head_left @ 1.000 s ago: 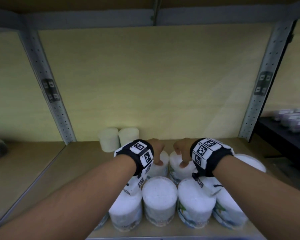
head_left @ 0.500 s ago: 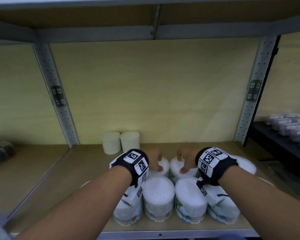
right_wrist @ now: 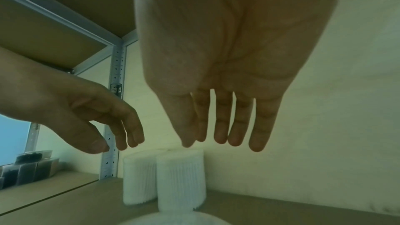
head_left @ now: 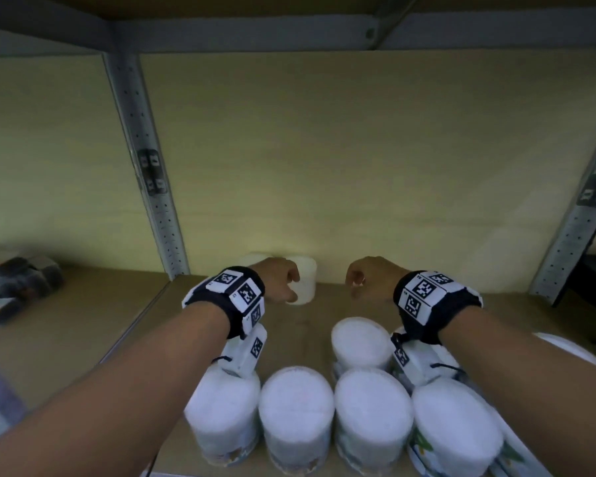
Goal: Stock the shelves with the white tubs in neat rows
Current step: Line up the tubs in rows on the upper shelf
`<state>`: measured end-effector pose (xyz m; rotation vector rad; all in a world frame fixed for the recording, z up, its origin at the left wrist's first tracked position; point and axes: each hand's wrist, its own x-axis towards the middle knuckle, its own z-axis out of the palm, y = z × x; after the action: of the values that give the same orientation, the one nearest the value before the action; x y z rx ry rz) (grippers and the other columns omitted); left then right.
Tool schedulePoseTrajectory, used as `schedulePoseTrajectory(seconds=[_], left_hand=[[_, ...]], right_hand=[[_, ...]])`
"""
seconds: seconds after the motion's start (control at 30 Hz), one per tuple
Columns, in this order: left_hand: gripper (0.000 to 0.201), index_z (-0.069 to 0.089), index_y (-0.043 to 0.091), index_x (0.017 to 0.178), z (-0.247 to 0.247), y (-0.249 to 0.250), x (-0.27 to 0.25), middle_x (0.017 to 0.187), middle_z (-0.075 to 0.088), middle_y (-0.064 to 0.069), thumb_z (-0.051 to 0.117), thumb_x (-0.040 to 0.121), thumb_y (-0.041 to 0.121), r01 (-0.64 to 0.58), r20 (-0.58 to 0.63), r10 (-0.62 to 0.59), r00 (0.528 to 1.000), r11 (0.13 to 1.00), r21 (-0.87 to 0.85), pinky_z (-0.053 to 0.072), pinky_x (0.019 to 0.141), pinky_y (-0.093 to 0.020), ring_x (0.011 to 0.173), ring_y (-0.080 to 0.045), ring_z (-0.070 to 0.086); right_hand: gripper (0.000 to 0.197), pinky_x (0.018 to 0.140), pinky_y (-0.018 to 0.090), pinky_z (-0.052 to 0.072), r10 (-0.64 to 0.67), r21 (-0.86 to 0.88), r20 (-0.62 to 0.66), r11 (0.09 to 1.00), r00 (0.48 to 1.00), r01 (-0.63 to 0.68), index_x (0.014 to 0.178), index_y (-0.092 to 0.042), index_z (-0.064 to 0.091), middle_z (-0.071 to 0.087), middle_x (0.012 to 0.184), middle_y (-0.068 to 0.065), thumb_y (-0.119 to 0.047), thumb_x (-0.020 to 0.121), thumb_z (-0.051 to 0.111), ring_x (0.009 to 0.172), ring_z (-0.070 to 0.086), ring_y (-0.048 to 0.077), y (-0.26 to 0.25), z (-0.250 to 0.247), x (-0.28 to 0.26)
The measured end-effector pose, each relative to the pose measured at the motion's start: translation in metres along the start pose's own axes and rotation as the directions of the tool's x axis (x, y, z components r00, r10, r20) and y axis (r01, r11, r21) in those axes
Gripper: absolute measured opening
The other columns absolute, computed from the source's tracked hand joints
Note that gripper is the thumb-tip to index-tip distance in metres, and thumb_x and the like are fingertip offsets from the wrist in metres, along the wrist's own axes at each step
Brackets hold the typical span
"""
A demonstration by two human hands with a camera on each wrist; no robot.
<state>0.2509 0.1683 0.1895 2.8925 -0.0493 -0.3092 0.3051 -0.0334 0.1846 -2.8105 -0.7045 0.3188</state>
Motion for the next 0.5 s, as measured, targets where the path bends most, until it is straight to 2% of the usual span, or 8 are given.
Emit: schedulePoseTrajectory(seconds=[0.13,0.3,0.5], left_hand=[[0.050,0.046,0.014,0.136,-0.014,-0.038,0.011,0.137,0.048,-0.007,0.061,0.091,0.030,0.047,-0.036,-0.048,0.998,0.999,-0.026,0.044,0.101,-0.033,0.121,-0.024,0.051],[0.051,0.046,0.013,0.135,-0.020,-0.079,0.037,0.139,0.046,-0.007,0.061,0.091,0.031,0.088,-0.094,-0.093,0.991,0.995,-0.053,0.042,0.100,-0.032,0.123,-0.024,0.050],[0.051,0.045,0.012,0.137,-0.020,-0.102,0.073,0.142,0.042,-0.009,0.060,0.091,0.031,0.087,-0.136,-0.097,0.986,0.993,-0.073,0.041,0.103,-0.034,0.127,-0.025,0.047]], right_hand=[[0.030,0.093,0.031,0.047,-0.029,-0.029,0.000,0.999,1.000,0.029,0.120,-0.011,0.059,0.055,0.128,0.009,-0.016,0.091,0.059,0.113,0.057,0.026,-0.019,0.000,0.036],[0.035,0.095,0.033,0.045,-0.037,-0.055,-0.019,0.998,0.999,0.036,0.125,-0.010,0.057,0.053,0.132,0.009,-0.026,0.094,0.059,0.116,0.055,0.027,-0.043,-0.003,0.078],[0.042,0.093,0.030,0.044,-0.025,-0.095,-0.002,0.995,1.000,0.025,0.127,-0.008,0.056,0.053,0.133,0.010,-0.032,0.093,0.060,0.119,0.054,0.027,-0.059,0.005,0.122]])
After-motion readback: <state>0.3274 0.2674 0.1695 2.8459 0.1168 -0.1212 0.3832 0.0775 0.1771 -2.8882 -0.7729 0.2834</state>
